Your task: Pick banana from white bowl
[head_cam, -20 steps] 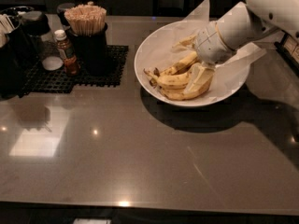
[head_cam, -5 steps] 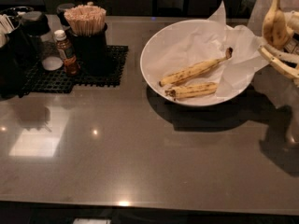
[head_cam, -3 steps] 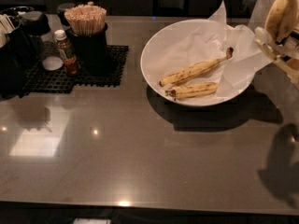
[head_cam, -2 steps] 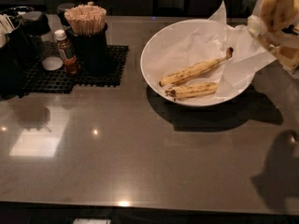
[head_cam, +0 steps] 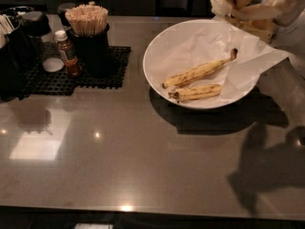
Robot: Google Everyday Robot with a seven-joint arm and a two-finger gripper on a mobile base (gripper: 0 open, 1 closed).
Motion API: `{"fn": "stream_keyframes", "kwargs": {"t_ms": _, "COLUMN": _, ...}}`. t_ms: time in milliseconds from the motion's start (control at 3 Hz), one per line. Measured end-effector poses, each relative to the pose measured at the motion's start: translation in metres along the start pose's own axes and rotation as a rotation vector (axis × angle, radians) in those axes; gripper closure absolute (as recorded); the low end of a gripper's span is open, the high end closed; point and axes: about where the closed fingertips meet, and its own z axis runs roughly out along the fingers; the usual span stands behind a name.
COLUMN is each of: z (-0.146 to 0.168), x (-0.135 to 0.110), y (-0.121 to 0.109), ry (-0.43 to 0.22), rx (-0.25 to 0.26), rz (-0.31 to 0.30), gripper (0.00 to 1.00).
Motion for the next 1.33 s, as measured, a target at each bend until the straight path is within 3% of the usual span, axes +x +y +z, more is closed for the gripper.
{"fn": "stream_keyframes", "kwargs": {"t_ms": 667, "z": 0.041, "x": 0.046, "y": 0.033, "ry": -0.047, "rx": -0.126, "rz": 0.213, "gripper": 1.0}}
{"fn": "stream_keyframes", "kwargs": {"t_ms": 1000, "z": 0.045, "x": 0.059, "y": 0.063, "ry": -0.024, "rx": -0.201, "rz": 0.335, "gripper": 1.0}}
{"fn": "stream_keyframes", "kwargs": {"t_ms": 1333, "z": 0.035, "x": 0.066, "y": 0.118, "ry": 0.048, "rx": -0.273, "rz": 0.539, "gripper": 1.0}}
